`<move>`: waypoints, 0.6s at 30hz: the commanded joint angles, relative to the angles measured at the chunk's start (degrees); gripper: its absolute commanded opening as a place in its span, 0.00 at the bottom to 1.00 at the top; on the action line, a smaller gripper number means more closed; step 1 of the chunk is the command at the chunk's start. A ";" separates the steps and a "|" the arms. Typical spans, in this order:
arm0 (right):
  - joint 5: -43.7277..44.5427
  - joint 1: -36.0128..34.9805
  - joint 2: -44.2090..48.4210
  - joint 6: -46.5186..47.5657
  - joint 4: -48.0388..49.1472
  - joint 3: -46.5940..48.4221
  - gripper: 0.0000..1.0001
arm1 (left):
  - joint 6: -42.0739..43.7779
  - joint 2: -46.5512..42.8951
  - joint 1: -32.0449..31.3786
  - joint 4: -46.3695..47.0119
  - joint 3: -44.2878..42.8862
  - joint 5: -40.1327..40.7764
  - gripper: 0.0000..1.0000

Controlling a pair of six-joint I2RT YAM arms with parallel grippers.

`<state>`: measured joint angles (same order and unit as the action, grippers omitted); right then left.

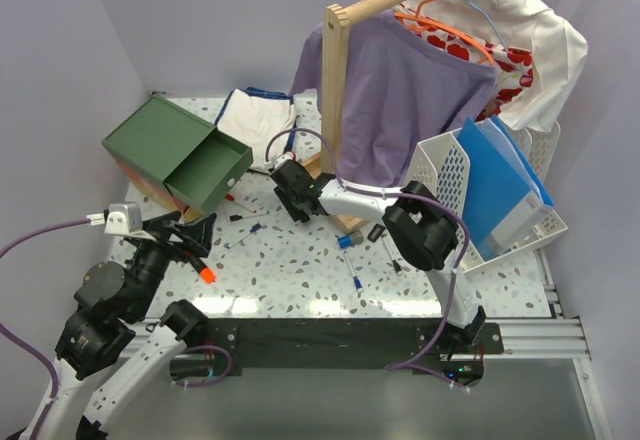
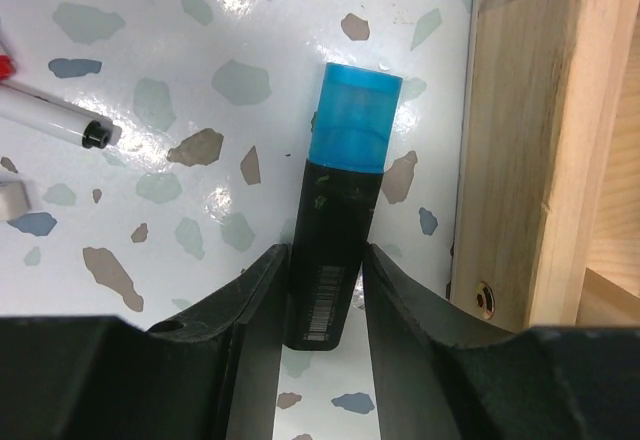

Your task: Organize the desk

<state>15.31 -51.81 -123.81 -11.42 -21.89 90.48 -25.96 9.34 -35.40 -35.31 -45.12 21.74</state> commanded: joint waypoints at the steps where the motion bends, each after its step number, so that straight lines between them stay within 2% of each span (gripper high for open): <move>1: -4.93 0.22 -5.04 -1.41 -4.13 -0.39 0.34 | -0.06 -0.12 -0.11 1.12 -1.55 -0.73 0.92; 2: -5.46 0.22 -5.04 -0.89 -4.21 -0.21 0.35 | -0.15 -0.20 -0.20 1.12 -1.63 -0.73 0.92; 4: -5.82 0.22 -5.65 -0.53 -5.70 0.66 0.44 | -0.41 -0.20 -0.11 0.86 -1.64 -0.82 0.92; 7: -5.47 0.31 -6.00 0.26 -6.67 1.46 0.62 | -0.85 -0.55 -0.20 0.68 -1.37 -0.91 0.92; 9: -5.73 0.48 -6.09 0.26 -6.76 1.63 0.65 | -1.11 -0.82 -0.11 0.68 -1.46 -0.91 0.92; 13: -7.66 0.66 -7.32 0.35 -7.20 1.98 0.56 | -1.29 -0.99 -0.20 0.59 -1.63 -0.91 0.92; 18: -10.83 1.01 -7.94 0.96 -8.34 2.86 0.30 | -1.64 -1.08 -0.20 -0.28 -2.34 -0.82 0.92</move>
<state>8.16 -50.92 -126.45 -11.25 -23.05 94.65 -26.79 8.86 -35.40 -35.59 -45.28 21.26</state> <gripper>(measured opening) 0.375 0.918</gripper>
